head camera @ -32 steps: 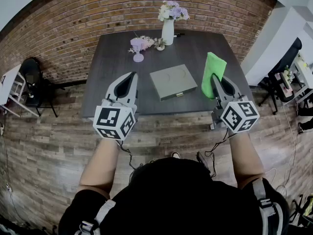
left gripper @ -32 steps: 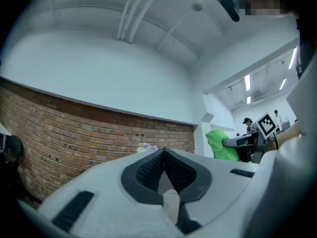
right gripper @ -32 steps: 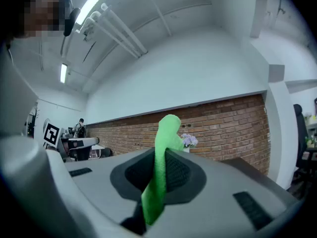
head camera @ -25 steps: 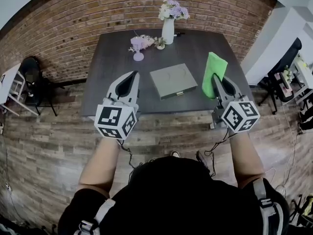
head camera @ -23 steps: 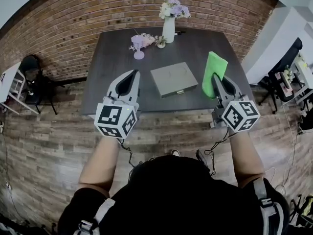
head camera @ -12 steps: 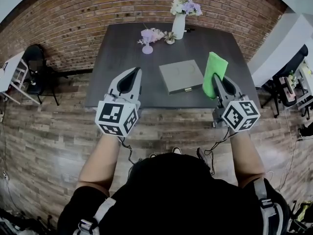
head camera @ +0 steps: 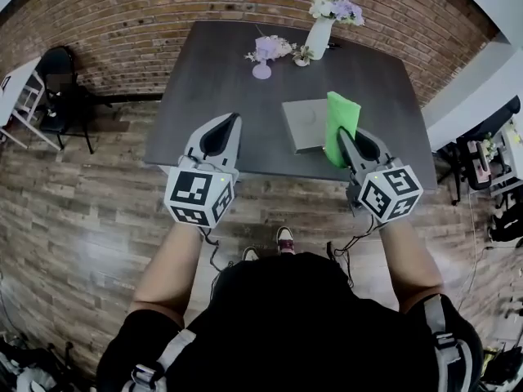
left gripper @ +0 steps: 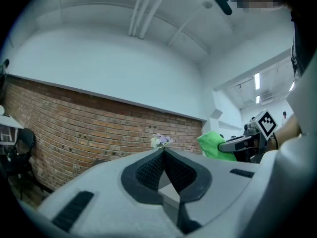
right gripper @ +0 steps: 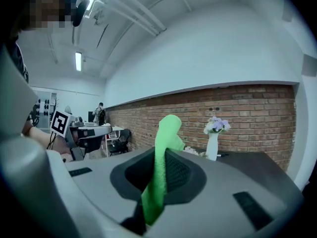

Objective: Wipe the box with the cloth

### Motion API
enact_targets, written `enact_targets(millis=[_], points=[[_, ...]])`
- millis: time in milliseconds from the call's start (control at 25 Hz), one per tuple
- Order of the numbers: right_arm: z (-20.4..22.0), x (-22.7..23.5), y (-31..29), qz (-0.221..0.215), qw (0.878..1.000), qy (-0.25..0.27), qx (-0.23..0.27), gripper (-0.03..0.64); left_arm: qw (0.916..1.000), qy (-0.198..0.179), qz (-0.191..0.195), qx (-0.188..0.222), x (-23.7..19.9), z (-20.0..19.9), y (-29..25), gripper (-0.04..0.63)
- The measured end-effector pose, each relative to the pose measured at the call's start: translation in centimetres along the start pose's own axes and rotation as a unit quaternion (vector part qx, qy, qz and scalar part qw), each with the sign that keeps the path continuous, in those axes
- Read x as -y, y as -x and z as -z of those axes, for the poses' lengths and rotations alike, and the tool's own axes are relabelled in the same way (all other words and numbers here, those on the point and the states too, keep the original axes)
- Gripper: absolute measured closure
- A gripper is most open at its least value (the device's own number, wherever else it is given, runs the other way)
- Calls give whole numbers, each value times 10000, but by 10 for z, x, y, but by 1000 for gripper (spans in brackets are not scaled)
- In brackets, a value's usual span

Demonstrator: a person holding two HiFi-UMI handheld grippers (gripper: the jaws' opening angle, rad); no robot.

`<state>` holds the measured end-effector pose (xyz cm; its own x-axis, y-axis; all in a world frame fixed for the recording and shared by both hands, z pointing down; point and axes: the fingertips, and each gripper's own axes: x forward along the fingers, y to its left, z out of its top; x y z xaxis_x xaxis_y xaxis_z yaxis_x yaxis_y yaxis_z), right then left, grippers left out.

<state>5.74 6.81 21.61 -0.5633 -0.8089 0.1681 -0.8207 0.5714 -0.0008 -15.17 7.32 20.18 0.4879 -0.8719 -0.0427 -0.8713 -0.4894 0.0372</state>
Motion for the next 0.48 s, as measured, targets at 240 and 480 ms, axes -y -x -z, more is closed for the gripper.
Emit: enact_targets(millis=[240,480], points=[[35,-22,-39,-459,9976,124,-497,580,9994,76,-226,-235,-18,31,2,586],[72,-29,-79,-989,9897,190,-1016,580,9972,70,-542,-510,-43,60,-8,586]])
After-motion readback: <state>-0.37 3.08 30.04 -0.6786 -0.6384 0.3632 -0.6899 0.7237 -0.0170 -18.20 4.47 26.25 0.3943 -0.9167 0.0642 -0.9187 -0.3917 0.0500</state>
